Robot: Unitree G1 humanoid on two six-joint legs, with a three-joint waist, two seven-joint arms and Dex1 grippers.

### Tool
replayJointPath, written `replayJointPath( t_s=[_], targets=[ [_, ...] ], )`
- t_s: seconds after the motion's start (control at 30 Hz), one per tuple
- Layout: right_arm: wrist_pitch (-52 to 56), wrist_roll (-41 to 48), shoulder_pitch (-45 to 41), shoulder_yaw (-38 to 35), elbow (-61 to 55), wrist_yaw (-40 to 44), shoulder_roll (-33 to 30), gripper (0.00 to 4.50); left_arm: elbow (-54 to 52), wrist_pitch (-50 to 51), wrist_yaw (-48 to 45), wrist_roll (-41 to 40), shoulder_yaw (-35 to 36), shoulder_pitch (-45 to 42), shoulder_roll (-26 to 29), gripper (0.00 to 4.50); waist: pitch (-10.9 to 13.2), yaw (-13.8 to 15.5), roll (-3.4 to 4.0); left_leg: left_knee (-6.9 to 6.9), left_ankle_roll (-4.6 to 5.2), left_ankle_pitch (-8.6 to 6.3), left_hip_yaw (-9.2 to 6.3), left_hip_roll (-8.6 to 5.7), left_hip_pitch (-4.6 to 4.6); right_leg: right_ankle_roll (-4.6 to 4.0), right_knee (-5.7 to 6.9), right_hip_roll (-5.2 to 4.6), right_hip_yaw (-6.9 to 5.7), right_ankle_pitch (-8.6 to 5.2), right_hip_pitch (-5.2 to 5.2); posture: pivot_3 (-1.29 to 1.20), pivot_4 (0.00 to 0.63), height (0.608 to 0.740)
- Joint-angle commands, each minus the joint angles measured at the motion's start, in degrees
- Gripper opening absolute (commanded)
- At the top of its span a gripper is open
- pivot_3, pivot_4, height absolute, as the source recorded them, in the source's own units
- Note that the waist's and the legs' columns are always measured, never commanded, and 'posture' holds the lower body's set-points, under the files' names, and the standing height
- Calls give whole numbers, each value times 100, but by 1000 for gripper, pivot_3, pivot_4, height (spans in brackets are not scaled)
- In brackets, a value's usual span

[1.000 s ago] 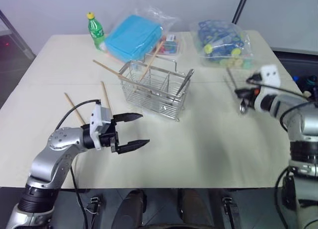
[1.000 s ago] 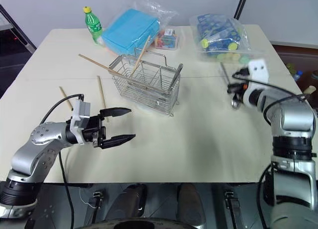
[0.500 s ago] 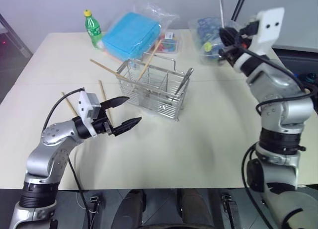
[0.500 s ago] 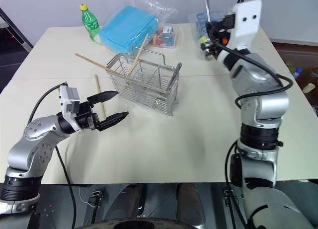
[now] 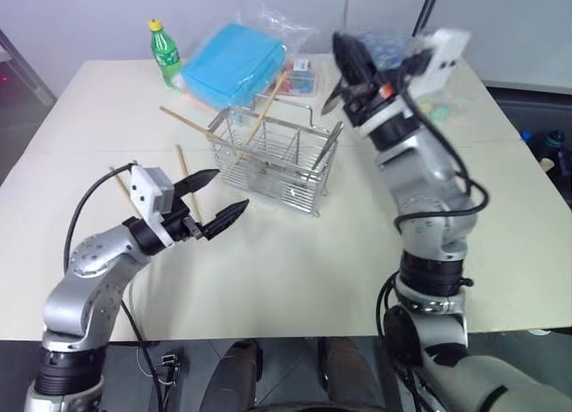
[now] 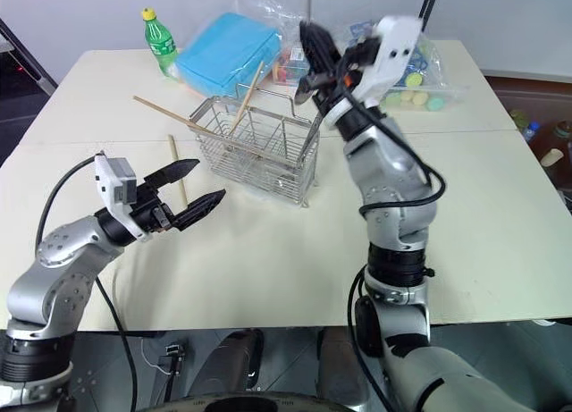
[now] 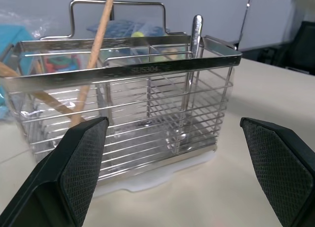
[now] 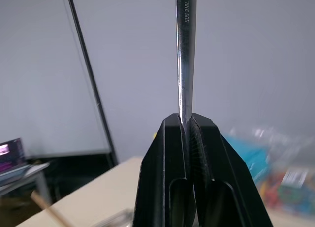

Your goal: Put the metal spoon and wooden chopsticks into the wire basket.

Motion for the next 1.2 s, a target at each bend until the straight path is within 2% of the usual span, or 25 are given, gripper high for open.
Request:
replayJointPath(
  t_s=[0.03, 0.83, 0.93, 1.13, 1.17, 1.2],
  targets=[
    [-419, -86, 87, 135, 140, 236, 19, 55, -329, -37, 152, -4, -7, 101, -61, 4500, 0, 0, 0, 1, 0, 0, 0, 0, 0, -1, 0, 0, 0, 1, 0, 0, 150, 740],
    [-535, -84, 410, 345, 377, 380, 20, 55, -267, -94, 484, 92, 22, 78, -192, 4500, -1, -96, 0, 2, -1, 1, 0, 9, 1, -5, 1, 11, 1, 3, 0, 0, 150, 740],
    [-552, -97, 388, 305, 360, 316, 20, 1037, -274, -85, 503, 97, 57, 77, -173, 4500, 0, -96, 0, 2, -1, 1, 0, 9, 1, -5, 1, 12, 0, 4, 0, 0, 150, 740],
    [-555, -129, 371, 306, 320, 284, -30, 4080, -274, -95, 497, 101, 102, 105, -159, 4500, -1, -96, 0, 2, -1, 1, 0, 9, 1, -5, 1, 12, 1, 4, 0, 0, 150, 740],
    [-548, -141, 363, 313, 324, 286, -46, 4460, -256, -106, 492, 107, 108, 106, -161, 4500, -1, -96, 0, 2, -1, 1, 0, 9, 1, -5, 1, 12, 1, 4, 0, 0, 150, 740],
    [-549, -166, 349, 325, 327, 295, -72, 4460, -230, -124, 501, 119, 125, 101, -168, 4500, -1, -95, 0, 2, -1, 1, 0, 9, 1, -5, 1, 12, 1, 4, 0, 0, 150, 740]
  ],
)
